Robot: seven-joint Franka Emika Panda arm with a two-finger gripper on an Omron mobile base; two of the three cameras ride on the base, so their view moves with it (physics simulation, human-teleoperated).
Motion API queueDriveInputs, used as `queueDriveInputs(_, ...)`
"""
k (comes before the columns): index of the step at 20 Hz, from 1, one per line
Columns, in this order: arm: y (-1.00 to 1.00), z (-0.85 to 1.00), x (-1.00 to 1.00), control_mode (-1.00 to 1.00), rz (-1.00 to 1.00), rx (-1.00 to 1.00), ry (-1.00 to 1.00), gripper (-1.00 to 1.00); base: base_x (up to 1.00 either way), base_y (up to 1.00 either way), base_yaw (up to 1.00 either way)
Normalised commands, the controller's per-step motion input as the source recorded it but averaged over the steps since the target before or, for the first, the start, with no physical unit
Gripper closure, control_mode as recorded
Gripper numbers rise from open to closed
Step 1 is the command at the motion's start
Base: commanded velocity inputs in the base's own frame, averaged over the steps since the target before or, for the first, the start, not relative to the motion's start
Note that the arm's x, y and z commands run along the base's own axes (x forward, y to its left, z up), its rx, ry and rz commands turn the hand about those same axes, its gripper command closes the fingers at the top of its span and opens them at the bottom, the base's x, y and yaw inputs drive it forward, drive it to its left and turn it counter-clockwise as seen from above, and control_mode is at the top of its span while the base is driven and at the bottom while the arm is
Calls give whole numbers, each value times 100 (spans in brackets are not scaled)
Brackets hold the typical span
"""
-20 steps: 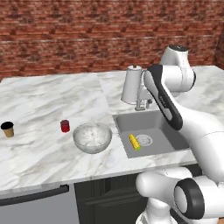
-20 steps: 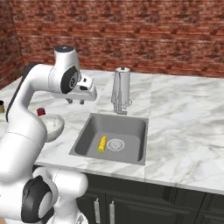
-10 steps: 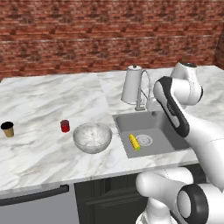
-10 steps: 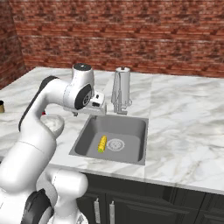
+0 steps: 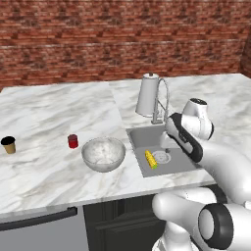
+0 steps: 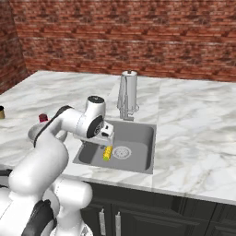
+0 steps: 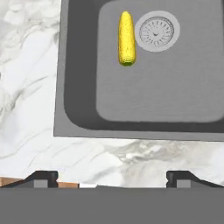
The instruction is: Pick the corn from the sink and place it in the bowl. Then pick the bowl and place it in the microwave. Then close the microwave door and press the start button.
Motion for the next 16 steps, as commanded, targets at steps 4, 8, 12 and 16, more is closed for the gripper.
queueDriveInputs(4, 0, -100, 48, -100, -2, 6, 21, -100, 0, 0, 0)
queueDriveInputs(8, 0, -75, 56, -100, 0, 7, 4, -100, 0, 0, 0)
queueDriveInputs(12, 0, -55, 58, -100, 0, 2, 0, -100, 0, 0, 0)
queueDriveInputs(16, 0, -39, 60, -100, 0, 0, 0, -100, 0, 0, 0)
